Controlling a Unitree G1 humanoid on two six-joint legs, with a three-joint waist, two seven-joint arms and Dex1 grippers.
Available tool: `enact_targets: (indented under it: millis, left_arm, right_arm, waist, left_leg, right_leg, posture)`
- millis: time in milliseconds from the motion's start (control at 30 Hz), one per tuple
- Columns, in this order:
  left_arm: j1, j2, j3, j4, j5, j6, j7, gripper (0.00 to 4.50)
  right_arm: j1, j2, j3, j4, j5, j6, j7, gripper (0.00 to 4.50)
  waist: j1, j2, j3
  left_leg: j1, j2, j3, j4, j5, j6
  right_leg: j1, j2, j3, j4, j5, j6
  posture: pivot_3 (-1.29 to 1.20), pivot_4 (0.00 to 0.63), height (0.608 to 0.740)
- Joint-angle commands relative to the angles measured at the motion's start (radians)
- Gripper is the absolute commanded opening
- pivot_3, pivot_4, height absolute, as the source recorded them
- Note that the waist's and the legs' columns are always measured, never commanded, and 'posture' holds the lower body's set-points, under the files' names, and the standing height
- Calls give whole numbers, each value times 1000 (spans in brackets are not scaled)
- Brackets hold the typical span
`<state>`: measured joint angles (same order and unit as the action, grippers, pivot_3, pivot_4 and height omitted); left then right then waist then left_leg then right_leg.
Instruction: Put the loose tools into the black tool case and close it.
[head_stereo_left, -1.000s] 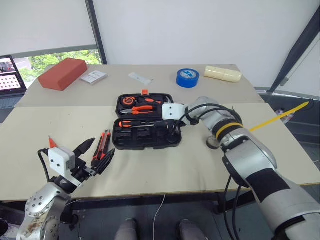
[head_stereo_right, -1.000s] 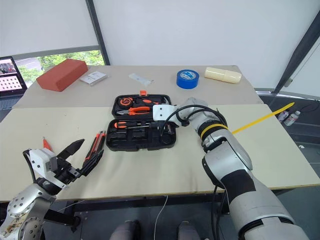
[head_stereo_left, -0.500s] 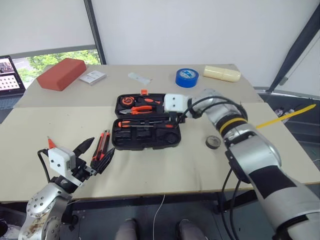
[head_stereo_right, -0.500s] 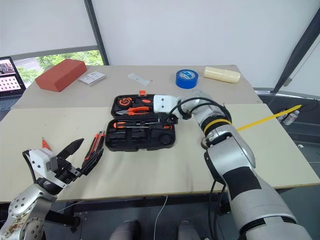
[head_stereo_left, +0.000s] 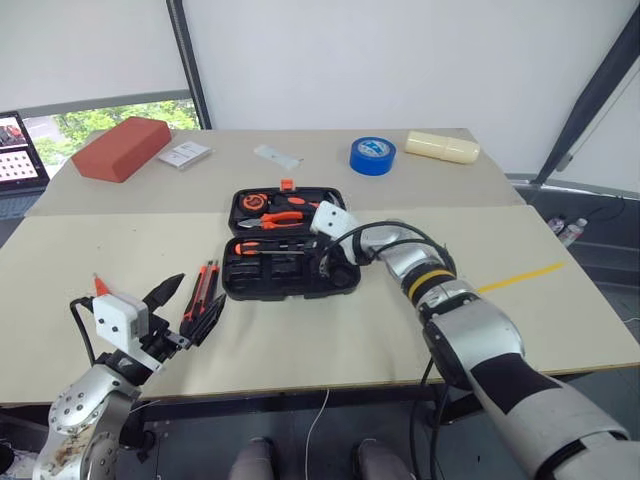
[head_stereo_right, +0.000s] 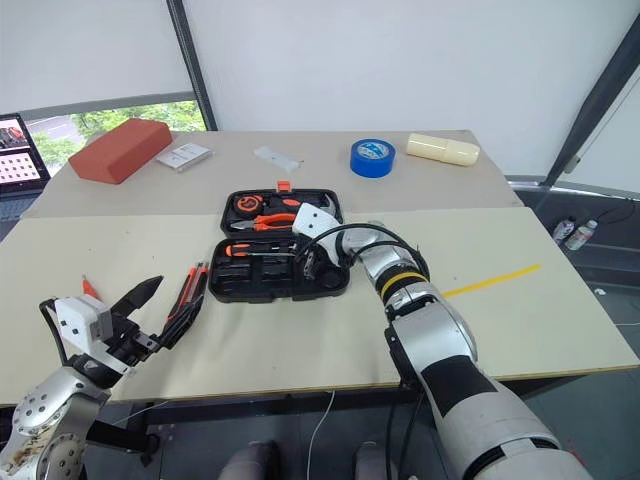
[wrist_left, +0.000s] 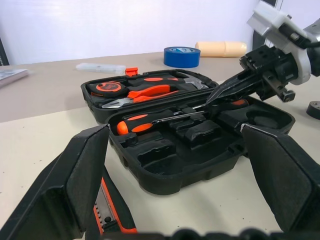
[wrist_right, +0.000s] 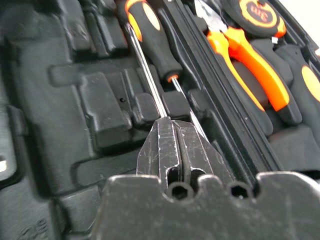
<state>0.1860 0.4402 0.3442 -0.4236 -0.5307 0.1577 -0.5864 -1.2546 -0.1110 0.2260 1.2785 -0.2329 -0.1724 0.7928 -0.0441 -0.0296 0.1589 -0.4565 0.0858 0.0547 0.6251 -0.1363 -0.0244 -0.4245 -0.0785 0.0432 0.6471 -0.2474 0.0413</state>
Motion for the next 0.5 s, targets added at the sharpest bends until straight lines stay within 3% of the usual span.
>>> enact_targets:
  millis: [33,500]
  left_arm:
    - [-16,14,-4,-23,11,12,18,4500]
    - [-3,15,-12,-36,40,77,75,4500]
  right_arm:
    - [-14,13,-23,2,11,52,-39,24]
    - [-13,54,19,2,-30,155,-19,24]
  waist:
    - [0,0,0]
    - [-3,0,0]
  left_leg:
    - [0,0,0,0,0,0]
    - [3,1,0,0,0,0]
  right_leg:
    - [0,0,0,0,0,0]
    - [1,1,0,1,0,-1]
  posture:
    - [0,150,740]
    - [0,150,740]
